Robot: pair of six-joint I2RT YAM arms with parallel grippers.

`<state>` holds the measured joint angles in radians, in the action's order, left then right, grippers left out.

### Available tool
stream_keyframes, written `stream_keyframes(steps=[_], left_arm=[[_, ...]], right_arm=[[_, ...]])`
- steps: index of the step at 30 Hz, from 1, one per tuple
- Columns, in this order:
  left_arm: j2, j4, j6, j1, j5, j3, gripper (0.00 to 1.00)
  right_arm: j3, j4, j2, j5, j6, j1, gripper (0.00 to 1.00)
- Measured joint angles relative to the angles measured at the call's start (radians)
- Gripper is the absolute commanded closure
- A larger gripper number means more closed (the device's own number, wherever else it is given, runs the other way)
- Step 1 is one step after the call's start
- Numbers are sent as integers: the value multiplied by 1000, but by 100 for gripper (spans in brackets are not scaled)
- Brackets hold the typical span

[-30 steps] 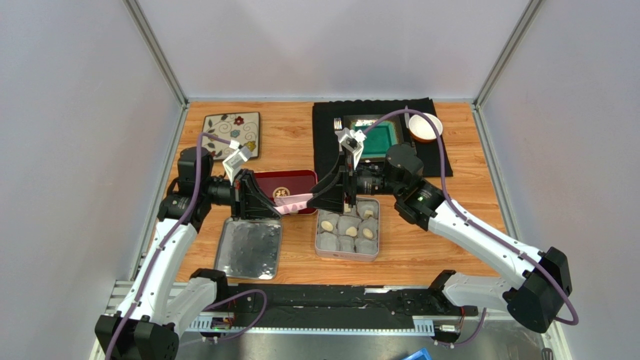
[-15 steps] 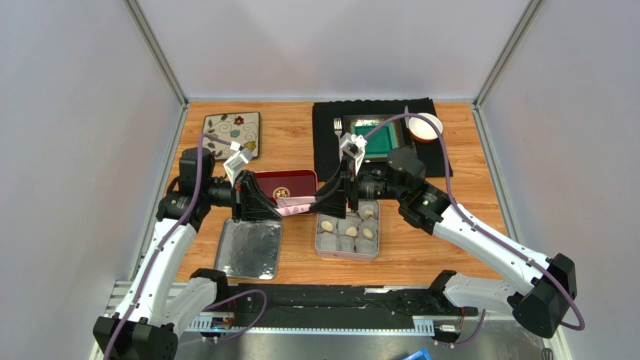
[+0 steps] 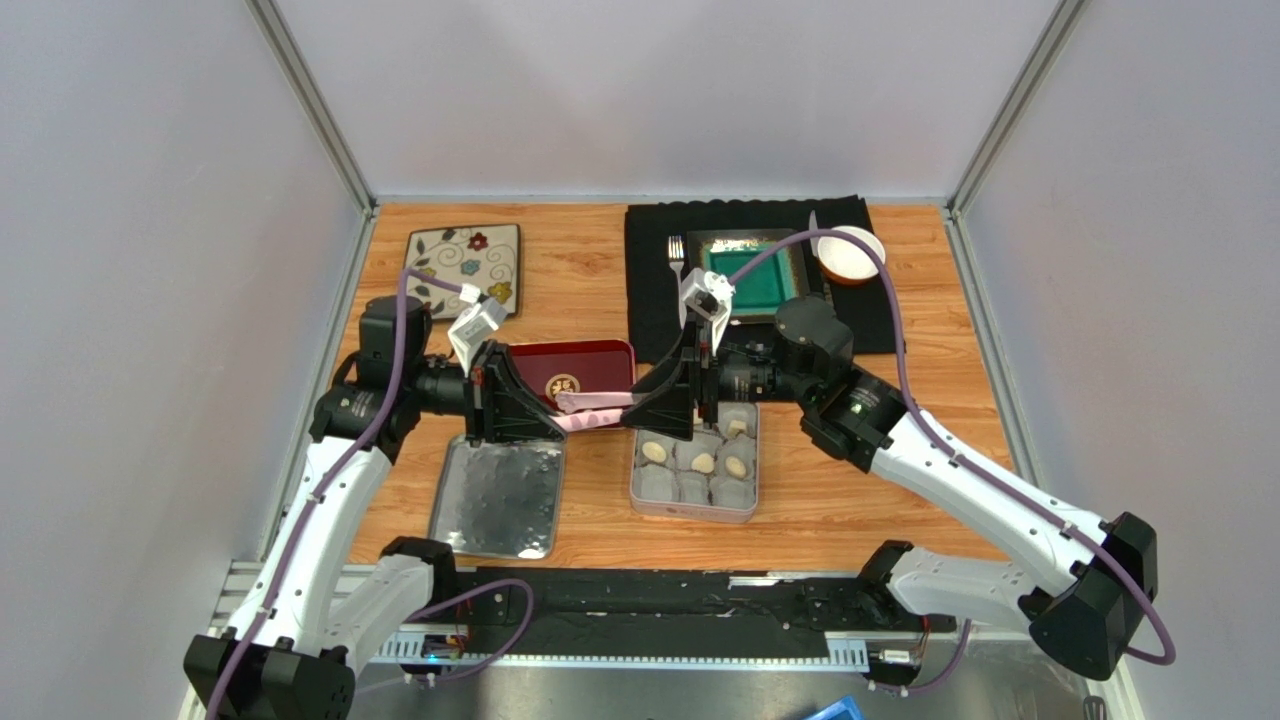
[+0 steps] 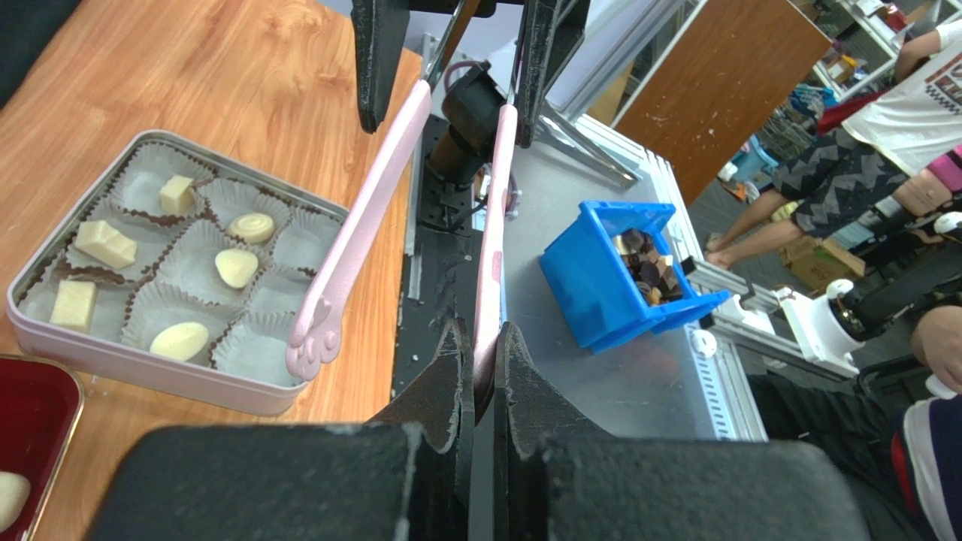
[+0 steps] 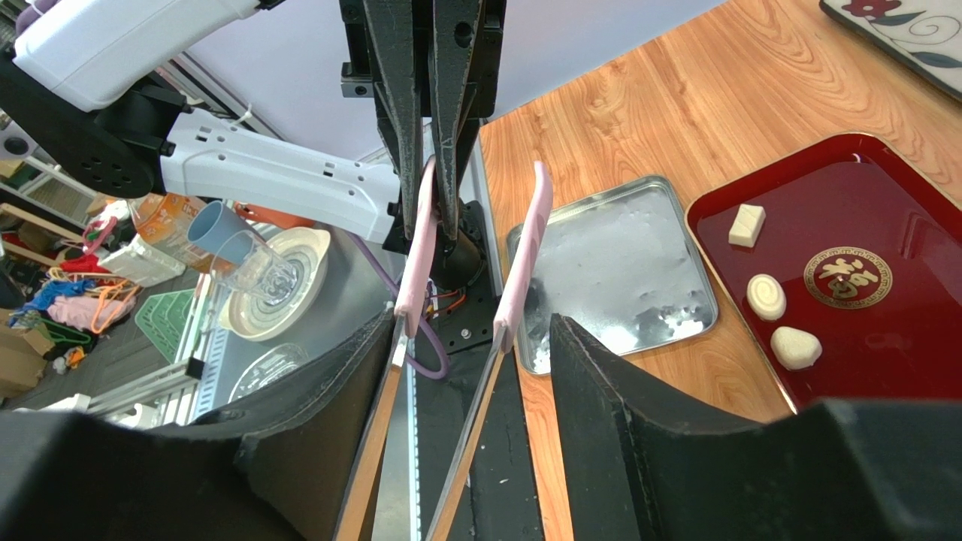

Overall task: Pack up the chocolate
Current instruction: Pick up the clamp from the center of the board.

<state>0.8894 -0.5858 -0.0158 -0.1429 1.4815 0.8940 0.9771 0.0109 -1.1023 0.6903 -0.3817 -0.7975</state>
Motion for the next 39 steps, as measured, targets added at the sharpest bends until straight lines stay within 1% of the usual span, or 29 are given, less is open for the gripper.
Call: stream_keyframes(steps=[3, 7, 10, 13, 16, 22, 27, 30, 31, 34, 39], left_arm=[[-1, -19, 18, 1, -2, 5, 100], [-5, -39, 29, 24, -46, 10, 100], [-5, -44, 33, 27, -47, 16, 100], [-5, -41, 29, 27, -42, 18, 100], [-5, -31, 9, 28, -40, 18, 100], [-5, -2, -28, 32, -33, 18, 100], [-5, 12, -43, 34, -27, 18, 100], [-5, 21, -50, 34, -24, 18, 100], [-5, 23, -52, 34, -23, 18, 100], [-5, 26, -57, 34, -19, 18, 100], [-5, 29, -61, 34, -12, 18, 100]], right_arm=[[0, 23, 12, -6, 14, 5, 43], [0, 76, 73, -20, 26, 48, 41], [0, 94, 111, -19, 36, 58, 41], [0, 96, 114, -18, 35, 59, 41], [-7, 73, 102, -13, 22, 62, 41], [-14, -26, 45, 34, -40, 66, 42], [-14, -100, -2, 71, -90, 66, 47], [-14, -136, -23, 84, -113, 64, 51], [-14, -145, -28, 87, -119, 63, 54], [-14, -160, -42, 90, -129, 59, 60], [-14, -169, -48, 90, -138, 59, 66]])
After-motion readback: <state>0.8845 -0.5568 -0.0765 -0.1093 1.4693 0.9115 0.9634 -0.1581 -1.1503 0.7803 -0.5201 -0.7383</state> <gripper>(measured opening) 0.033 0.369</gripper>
